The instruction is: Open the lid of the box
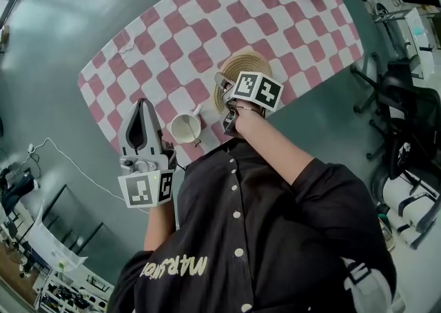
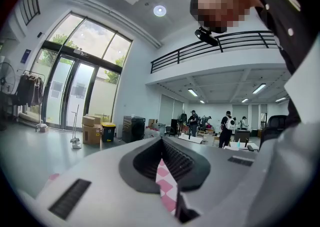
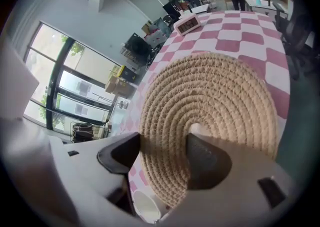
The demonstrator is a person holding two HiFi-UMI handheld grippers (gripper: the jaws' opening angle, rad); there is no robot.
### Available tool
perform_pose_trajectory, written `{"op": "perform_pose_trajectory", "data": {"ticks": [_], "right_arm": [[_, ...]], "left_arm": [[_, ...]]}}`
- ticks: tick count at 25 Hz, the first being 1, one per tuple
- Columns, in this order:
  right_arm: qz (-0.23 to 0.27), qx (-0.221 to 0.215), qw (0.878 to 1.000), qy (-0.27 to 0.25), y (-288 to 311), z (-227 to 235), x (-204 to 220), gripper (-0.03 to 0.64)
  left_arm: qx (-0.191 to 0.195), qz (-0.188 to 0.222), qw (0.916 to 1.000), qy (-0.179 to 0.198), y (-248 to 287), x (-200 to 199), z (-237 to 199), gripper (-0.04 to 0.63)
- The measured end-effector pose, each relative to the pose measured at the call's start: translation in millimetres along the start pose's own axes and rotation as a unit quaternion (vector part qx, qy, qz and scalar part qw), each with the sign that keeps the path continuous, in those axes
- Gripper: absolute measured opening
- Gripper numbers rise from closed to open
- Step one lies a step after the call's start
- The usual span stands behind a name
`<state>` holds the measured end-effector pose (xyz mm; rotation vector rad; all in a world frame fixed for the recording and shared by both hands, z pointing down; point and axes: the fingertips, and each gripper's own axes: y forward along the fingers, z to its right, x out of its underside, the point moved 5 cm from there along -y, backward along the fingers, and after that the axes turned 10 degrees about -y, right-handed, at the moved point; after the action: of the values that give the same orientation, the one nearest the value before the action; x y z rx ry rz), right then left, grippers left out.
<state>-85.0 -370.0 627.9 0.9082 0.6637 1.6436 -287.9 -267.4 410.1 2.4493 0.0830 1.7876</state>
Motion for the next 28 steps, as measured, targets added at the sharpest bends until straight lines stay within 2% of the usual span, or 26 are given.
{"op": "perform_pose_trajectory", "data": {"ticks": [6, 11, 15, 19, 22, 28], "right_arm": [[0.029, -0.052, 0.997, -0.058, -25, -19, 0, 0.295], [0.058, -0.087, 0.984, -0.143, -42, -27, 4, 0.295], [0.087, -0.107, 0.964, -0.228, -61, -32, 4, 0.295], [0.120, -0.131, 0.940, -0.290, -80, -40, 2, 0.295], [0.146, -0.146, 0.925, -0.319, -98, -46, -4, 0.296], [0.204, -0.186, 0.897, -0.345, -142, -58, -24, 0.296]], "left_arm": [[0.005, 0.016, 0.9998, 0.007, -8, -10, 8, 0.008], [0.007, 0.031, 0.9994, 0.011, -14, -19, 13, 0.008], [0.007, 0.041, 0.9991, 0.013, -20, -24, 16, 0.008], [0.004, 0.048, 0.9987, 0.013, -26, -27, 20, 0.008], [0.004, 0.058, 0.9982, 0.015, -31, -32, 22, 0.008], [0.003, 0.079, 0.9966, 0.024, -39, -45, 24, 0.008]]}}
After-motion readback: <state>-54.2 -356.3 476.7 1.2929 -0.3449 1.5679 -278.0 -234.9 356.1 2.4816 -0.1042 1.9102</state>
